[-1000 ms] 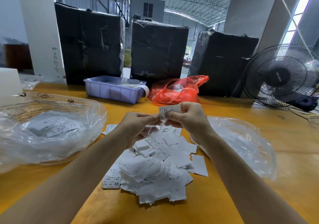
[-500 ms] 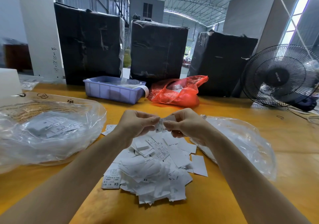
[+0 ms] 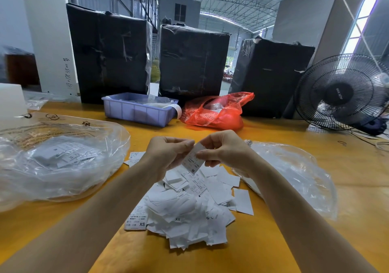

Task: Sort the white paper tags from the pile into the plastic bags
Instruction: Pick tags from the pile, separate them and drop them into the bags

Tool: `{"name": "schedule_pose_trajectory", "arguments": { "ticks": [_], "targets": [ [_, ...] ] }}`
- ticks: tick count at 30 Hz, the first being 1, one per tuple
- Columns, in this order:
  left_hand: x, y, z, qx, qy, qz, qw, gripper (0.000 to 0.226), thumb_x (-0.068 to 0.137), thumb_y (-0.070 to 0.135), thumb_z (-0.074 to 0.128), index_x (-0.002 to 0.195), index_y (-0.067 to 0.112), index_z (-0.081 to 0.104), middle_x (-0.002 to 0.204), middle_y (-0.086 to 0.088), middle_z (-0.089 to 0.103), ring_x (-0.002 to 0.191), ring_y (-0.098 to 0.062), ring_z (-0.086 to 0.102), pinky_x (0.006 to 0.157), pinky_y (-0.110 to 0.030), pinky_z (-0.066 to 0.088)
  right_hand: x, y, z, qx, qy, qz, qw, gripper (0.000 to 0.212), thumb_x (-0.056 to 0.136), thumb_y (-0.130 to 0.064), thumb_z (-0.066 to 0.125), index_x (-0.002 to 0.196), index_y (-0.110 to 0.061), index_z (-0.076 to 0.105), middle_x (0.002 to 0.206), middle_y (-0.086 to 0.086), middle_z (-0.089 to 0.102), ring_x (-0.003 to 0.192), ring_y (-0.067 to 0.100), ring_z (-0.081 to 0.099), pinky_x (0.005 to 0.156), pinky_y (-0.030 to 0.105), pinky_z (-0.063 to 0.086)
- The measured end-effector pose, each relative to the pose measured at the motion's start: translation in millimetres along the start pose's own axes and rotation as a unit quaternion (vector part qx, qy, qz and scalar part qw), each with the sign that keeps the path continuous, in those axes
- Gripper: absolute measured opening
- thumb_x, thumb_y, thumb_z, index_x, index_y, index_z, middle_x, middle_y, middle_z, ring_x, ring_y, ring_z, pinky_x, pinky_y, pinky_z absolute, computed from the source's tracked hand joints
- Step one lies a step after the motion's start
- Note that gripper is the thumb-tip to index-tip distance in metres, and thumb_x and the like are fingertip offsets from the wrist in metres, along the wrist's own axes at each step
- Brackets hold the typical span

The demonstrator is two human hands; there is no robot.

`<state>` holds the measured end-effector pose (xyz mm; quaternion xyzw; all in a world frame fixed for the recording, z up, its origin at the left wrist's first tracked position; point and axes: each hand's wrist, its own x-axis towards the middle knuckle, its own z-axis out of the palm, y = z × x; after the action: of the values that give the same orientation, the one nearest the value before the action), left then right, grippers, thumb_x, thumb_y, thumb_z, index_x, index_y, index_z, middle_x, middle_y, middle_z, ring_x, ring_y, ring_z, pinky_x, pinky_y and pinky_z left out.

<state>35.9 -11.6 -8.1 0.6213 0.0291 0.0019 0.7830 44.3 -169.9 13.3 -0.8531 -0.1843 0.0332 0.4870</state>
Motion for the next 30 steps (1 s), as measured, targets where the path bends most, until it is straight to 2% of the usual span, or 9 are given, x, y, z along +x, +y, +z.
{"name": "schedule_pose_trajectory", "arguments": {
  "ticks": [2,4,7,9,17,21,26,30],
  "targets": [
    [0,1,-1,-0.029,0.008,-0.001,1.0,0.01,0.076,0.0,0.072,0.085,-0.001,0.068,0.066,-0.009,0.071,0.056,-0.012,0.069,0.047,-0.016,0.051,0,0,-4,0.0,-0.001,0.002,1.0,0.009,0.083,-0.006,0.069,0.091,-0.002,0.067,0.074,0.007,0.068,0.053,0.005,0.062,0.052,0.015,0.05],
    [0,2,-2,-0.031,0.016,0.001,0.999,0.015,0.074,-0.002,0.073,0.089,-0.002,0.068,0.065,-0.008,0.071,0.053,-0.01,0.068,0.044,-0.014,0.048,0,-1,-10,0.028,0.042,-0.015,0.999,0.007,0.084,-0.004,0.067,0.09,0.0,0.065,0.074,0.009,0.067,0.052,0.007,0.063,0.051,0.017,0.051],
    [1,0,-3,-0.019,0.014,0.004,1.0,0.021,0.071,-0.001,0.076,0.091,-0.002,0.069,0.071,-0.008,0.072,0.053,-0.009,0.068,0.045,-0.013,0.048,0,-1,-13,0.094,0.116,-0.036,0.988,0.007,0.088,-0.004,0.063,0.093,0.001,0.062,0.077,0.012,0.068,0.054,0.011,0.067,0.051,0.019,0.053],
    [1,-1,-2,-0.014,0.01,0.006,1.0,0.023,0.07,0.0,0.077,0.091,-0.001,0.07,0.075,-0.009,0.073,0.056,-0.009,0.068,0.048,-0.013,0.049,0,-1,-12,0.114,0.138,-0.046,0.983,0.005,0.089,-0.004,0.062,0.091,-0.001,0.06,0.081,0.014,0.069,0.057,0.014,0.069,0.05,0.019,0.052],
    [0,-1,-2,-0.008,-0.007,0.003,1.0,0.02,0.07,0.001,0.076,0.089,0.002,0.069,0.073,-0.008,0.073,0.058,-0.01,0.069,0.05,-0.014,0.051,1,1,-7,0.112,0.14,-0.069,0.981,0.015,0.086,-0.004,0.065,0.096,0.004,0.058,0.085,0.016,0.069,0.062,0.018,0.071,0.054,0.018,0.054],
    [-2,0,-1,0.001,-0.017,0.002,1.0,0.014,0.071,0.001,0.076,0.083,0.003,0.07,0.069,-0.005,0.073,0.057,-0.01,0.069,0.049,-0.013,0.05,2,2,-7,0.104,0.146,-0.078,0.981,0.013,0.086,-0.004,0.066,0.094,0.002,0.058,0.085,0.014,0.07,0.063,0.02,0.071,0.056,0.021,0.056],
    [-3,1,-1,-0.002,-0.019,0.0,1.0,0.017,0.071,0.002,0.076,0.087,0.002,0.07,0.071,-0.007,0.074,0.059,-0.01,0.07,0.049,-0.013,0.049,2,2,-6,0.073,0.155,-0.088,0.981,0.011,0.085,-0.005,0.067,0.089,0.0,0.058,0.077,0.004,0.069,0.058,0.012,0.07,0.052,0.016,0.053],
    [-2,1,-1,-0.003,-0.015,0.004,1.0,0.013,0.073,0.003,0.074,0.085,0.003,0.07,0.068,-0.005,0.073,0.057,-0.009,0.069,0.048,-0.013,0.049,3,4,-5,0.063,0.152,-0.086,0.983,0.015,0.084,-0.005,0.068,0.09,0.005,0.058,0.079,0.006,0.068,0.058,0.01,0.069,0.05,0.013,0.049]
  ]
}}
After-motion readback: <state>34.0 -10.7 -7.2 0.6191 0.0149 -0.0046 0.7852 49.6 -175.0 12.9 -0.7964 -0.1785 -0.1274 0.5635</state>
